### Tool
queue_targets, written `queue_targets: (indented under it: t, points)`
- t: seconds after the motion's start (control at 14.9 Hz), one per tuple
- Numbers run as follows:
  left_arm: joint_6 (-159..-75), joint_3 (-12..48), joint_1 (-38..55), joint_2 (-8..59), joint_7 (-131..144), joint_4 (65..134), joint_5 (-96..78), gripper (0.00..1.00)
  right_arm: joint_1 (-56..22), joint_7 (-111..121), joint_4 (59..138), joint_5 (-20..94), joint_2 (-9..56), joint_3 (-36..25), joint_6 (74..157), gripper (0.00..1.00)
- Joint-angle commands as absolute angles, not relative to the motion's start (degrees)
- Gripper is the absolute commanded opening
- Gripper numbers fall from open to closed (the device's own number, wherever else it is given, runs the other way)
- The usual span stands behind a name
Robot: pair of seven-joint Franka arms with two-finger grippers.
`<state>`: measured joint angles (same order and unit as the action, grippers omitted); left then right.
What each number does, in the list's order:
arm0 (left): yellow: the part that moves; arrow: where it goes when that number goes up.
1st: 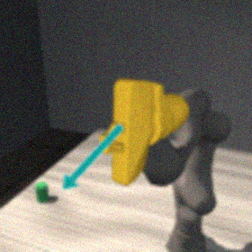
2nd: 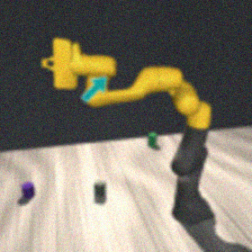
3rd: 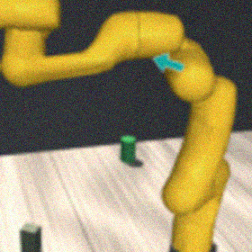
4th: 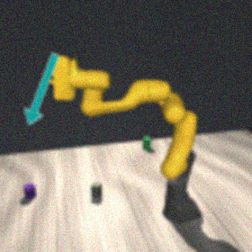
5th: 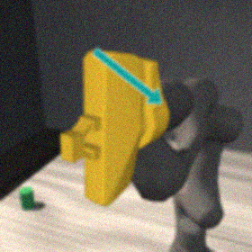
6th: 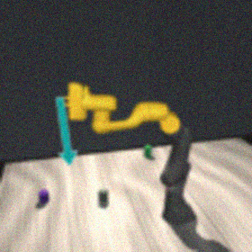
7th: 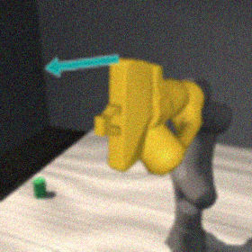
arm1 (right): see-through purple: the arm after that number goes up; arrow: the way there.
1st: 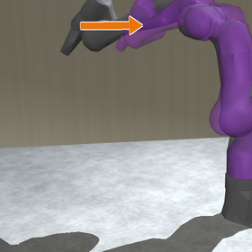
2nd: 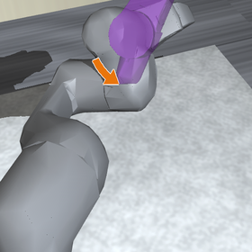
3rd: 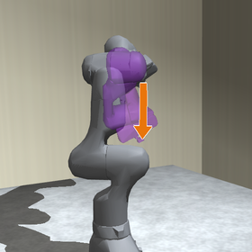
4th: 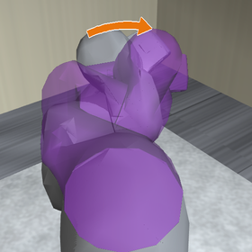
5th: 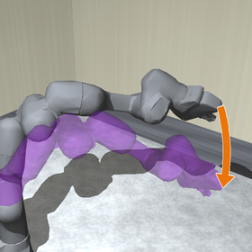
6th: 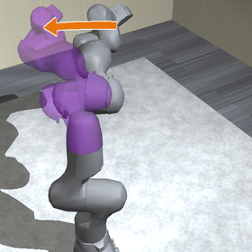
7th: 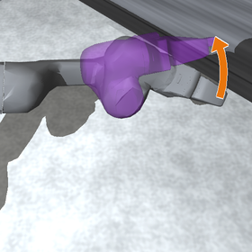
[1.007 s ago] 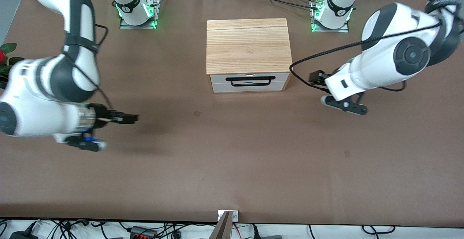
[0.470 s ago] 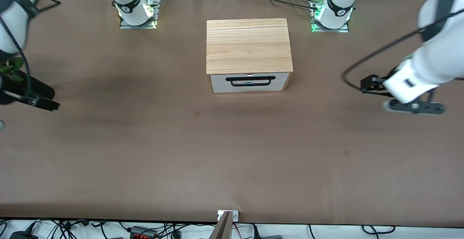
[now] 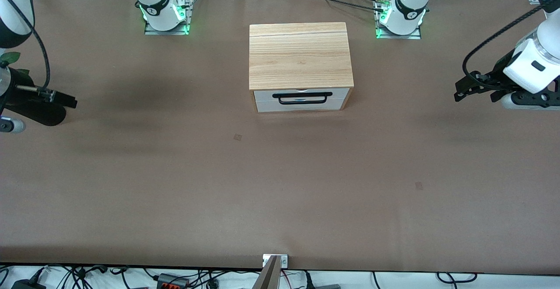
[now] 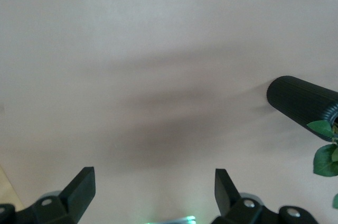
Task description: Close drawer with both arms simultaneously
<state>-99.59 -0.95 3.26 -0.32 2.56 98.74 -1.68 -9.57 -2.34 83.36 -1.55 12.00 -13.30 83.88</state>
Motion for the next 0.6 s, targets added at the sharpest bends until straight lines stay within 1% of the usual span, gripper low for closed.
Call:
queue_targets:
  t: [0.0,0.2,0.34,0.54]
  points:
    - [-100.6,-1.3,2.4,-2.3,0.7,100.9,-0.1,1.00,-5.0,3.3,92.4,-2.8,4.3,-9.1,86.4,1.00]
    - [-100.0,-1.2,2.5,-2.2,0.9,100.5,0.4,1.00,-4.9,3.3,100.9,-3.3,-1.6,-9.1,92.1,1.00]
    - [-100.0,-1.3,2.5,-2.2,1.1,100.5,0.4,1.00,-4.9,3.3,104.3,-5.1,-4.1,-8.8,93.9,1.00]
    - [-99.9,-1.5,2.7,-2.2,1.3,100.5,0.5,1.00,-5.0,3.1,104.3,-5.2,-4.0,-8.1,94.2,1.00]
